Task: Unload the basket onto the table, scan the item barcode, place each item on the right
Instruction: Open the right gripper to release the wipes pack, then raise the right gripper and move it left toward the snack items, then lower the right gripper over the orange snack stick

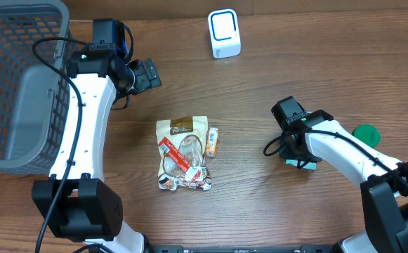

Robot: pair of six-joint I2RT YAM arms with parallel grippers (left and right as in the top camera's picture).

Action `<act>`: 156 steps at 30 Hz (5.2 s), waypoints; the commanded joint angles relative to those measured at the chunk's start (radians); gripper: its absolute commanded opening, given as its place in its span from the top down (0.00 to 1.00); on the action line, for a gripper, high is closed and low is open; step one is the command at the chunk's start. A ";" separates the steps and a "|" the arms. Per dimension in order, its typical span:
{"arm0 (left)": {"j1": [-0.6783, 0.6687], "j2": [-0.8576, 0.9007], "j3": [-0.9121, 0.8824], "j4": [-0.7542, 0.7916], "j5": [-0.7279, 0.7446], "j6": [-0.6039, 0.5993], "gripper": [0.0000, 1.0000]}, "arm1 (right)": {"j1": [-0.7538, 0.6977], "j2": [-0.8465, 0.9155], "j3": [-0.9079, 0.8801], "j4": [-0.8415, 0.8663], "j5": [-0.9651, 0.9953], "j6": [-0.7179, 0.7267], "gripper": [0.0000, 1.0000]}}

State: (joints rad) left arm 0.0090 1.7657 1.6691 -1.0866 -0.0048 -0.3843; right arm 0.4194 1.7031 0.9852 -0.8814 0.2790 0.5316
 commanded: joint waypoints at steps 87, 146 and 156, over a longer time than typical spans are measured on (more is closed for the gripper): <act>0.004 -0.020 0.014 -0.001 -0.006 0.022 0.00 | -0.127 0.011 0.016 0.203 -0.105 -0.311 0.88; 0.004 -0.020 0.014 -0.001 -0.005 0.022 0.00 | 0.486 0.010 0.199 0.395 -0.084 0.117 0.03; 0.004 -0.020 0.014 -0.001 -0.005 0.022 0.00 | 0.460 0.011 0.292 0.350 -0.079 0.150 0.41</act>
State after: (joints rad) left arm 0.0090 1.7657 1.6691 -1.0866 -0.0048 -0.3843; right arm 0.8913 1.7111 1.2110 -0.5087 0.1669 0.6739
